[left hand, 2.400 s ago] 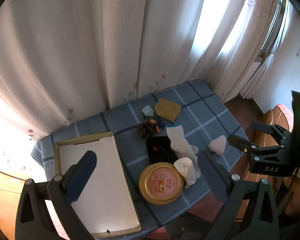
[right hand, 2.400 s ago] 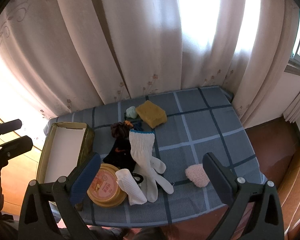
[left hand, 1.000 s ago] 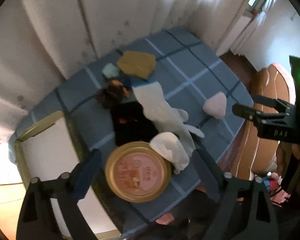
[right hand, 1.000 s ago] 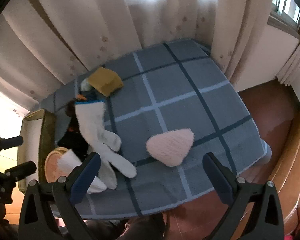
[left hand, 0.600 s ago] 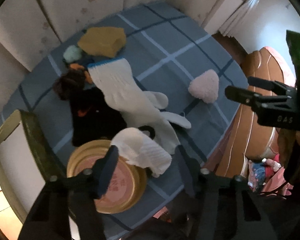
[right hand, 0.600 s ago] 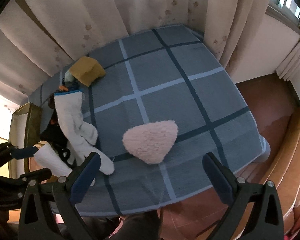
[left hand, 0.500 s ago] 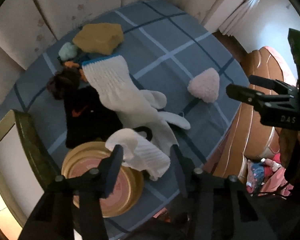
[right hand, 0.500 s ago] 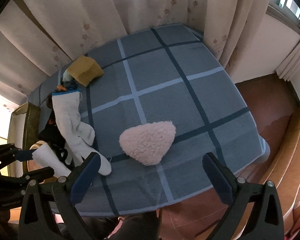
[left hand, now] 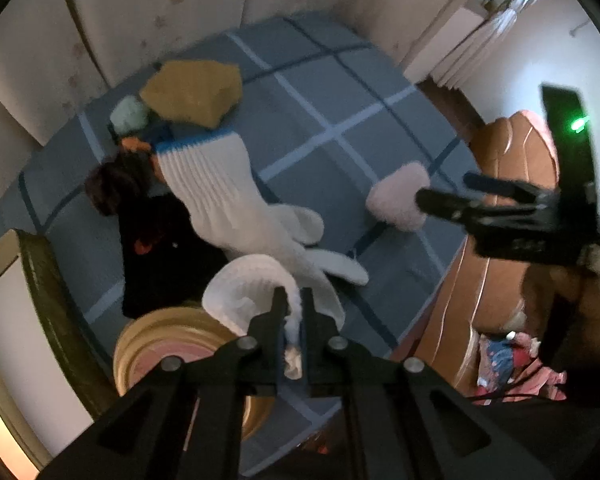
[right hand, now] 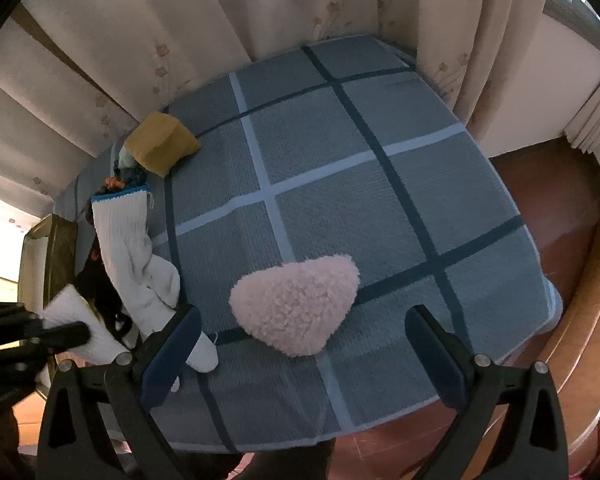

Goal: Organize soft objects
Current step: 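Grasp the pink fluffy pad with the right gripper while the left holds the sock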

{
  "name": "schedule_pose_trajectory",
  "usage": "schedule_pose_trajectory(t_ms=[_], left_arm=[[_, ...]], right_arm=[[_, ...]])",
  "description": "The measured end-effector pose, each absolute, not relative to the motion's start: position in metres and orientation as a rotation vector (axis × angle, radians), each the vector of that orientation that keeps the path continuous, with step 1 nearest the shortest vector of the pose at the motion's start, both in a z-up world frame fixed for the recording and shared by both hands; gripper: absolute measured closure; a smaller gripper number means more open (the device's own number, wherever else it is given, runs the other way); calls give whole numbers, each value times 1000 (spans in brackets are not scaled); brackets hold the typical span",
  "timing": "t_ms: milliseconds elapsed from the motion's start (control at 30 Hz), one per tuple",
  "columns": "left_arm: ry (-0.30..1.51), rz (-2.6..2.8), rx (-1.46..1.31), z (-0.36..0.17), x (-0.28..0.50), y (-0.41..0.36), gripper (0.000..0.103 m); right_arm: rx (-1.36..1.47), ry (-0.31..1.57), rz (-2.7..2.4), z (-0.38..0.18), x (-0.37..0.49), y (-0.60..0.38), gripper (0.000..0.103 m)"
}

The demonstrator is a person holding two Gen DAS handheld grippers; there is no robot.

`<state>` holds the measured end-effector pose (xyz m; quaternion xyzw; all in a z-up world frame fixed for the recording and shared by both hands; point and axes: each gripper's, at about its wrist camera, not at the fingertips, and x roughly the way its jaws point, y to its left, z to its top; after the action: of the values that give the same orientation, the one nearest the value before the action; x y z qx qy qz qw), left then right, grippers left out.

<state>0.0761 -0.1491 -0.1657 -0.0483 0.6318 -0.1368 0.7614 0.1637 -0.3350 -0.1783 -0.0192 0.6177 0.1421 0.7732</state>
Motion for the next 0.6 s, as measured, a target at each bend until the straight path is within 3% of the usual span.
schedule_pose_trajectory(t_ms=[167, 367, 433, 533, 600], left_arm=[[1326, -286, -130, -145, 76, -139, 101], [1285, -281, -138, -134, 74, -133, 101], [1278, -282, -142, -133, 72, -132, 101], [1263, -282, -144, -130, 70, -130, 101], [1249, -282, -144, -125, 68, -129, 101]], right_arm=[[-35, 1337, 314, -185, 167, -334, 2], [-53, 1361, 326, -199, 169, -329, 12], [-46, 1367, 339, -203, 168, -328, 19], [-46, 1395, 362, -214, 167, -327, 36], [-12, 1394, 397, -216, 165, -328, 54]])
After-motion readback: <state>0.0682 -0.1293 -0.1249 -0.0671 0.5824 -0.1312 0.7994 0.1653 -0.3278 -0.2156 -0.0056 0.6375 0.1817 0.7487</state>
